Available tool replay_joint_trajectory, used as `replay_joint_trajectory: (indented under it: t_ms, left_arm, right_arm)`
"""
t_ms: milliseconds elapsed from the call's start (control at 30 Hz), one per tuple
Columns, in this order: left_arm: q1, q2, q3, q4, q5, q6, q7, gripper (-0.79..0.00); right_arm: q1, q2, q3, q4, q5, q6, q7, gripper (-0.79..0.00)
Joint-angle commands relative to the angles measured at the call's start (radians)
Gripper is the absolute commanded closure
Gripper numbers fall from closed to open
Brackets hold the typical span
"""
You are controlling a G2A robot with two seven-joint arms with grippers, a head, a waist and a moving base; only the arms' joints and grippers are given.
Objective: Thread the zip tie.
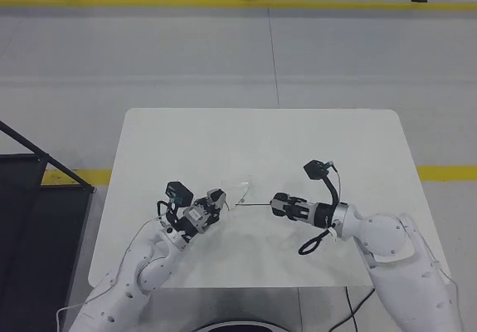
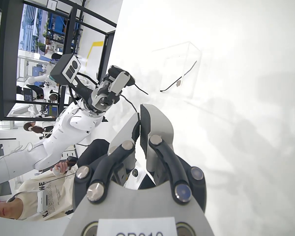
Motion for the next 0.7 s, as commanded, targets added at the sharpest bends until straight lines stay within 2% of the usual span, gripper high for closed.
replay_joint_trajectory:
  t_ms: [0,300,467,667]
  left_arm:
    - [0.001,-0.002,0.006,0.002,0.027,0.011,0.019,0.000]
    - [0.015,-0.008,0.020,-0.004,0.156,0.029,0.129,0.000]
    - [0.021,-0.013,0.032,-0.008,0.217,0.073,0.142,0.000]
    - [0.016,-0.021,0.040,0.001,0.228,0.084,0.147,0.000]
  right_arm:
    - [0.002,0.001,0.000,0.008,0.008,-0.005,0.000,0.000]
    - [-0.006,0.002,-0.012,0.014,0.026,0.008,-0.046,0.000]
    - [-0.009,0.001,-0.031,-0.019,0.006,0.056,-0.087,0.000]
    - [-0.011,0.001,-0.047,-0.045,-0.005,0.100,-0.110,0.000]
